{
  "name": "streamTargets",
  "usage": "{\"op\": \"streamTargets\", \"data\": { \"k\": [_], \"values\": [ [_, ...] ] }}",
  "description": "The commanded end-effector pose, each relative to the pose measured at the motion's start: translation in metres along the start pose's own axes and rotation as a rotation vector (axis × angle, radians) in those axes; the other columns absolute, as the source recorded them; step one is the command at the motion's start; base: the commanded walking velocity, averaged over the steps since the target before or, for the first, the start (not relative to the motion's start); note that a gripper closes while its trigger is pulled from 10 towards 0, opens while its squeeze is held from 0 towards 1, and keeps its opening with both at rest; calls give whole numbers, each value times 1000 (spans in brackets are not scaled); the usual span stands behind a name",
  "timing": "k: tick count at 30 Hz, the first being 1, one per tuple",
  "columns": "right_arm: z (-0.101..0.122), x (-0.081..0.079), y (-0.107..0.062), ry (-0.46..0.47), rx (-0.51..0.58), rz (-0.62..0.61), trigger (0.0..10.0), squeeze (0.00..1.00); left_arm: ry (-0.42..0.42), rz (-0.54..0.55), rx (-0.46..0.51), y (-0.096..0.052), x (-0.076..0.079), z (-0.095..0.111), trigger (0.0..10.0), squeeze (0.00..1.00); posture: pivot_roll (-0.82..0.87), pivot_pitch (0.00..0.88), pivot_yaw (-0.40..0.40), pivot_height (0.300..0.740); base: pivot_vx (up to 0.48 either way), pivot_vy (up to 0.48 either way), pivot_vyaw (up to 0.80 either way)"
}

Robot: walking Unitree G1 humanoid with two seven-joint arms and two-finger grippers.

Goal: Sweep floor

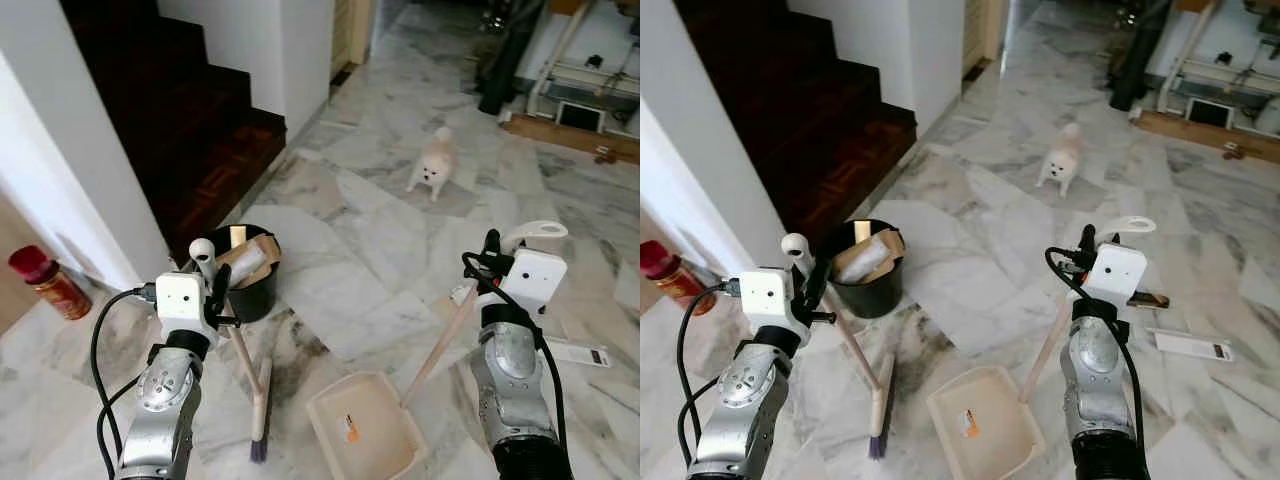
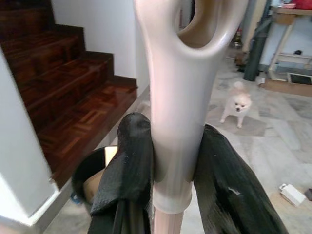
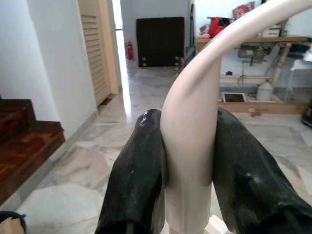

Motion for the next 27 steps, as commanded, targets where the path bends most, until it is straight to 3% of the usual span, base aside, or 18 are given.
{"op": "streamTargets", "data": {
  "k": [1,15,20,27],
  "values": [
    [7,2,5,2,25,-9,10000,0,-3,-18,34,4,4,7,10000,0,29,59,-36,740,0,0,-800],
    [13,2,8,1,46,-25,10000,0,-15,-13,55,16,6,12,10000,0,5,35,-23,740,0,0,-800],
    [11,2,6,-5,41,-23,10000,0,41,2,57,16,2,12,10000,0,6,20,-25,740,0,-183,-800],
    [11,2,7,-9,42,-21,10000,0,2,16,65,16,0,11,10000,0,6,0,-27,740,0,-131,-800]
  ]
}}
Point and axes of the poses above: a point about 5 cm out from each wrist's last joint towards the gripper, its own y axis pointing out of the wrist towards the gripper, its own z axis along the axis of the wrist's last joint, x = y × z, the point moved 5 cm from there along y, pointing out of the wrist towards the gripper, and after that the axes turned 1 degree about -y, right-handed, at the moved point
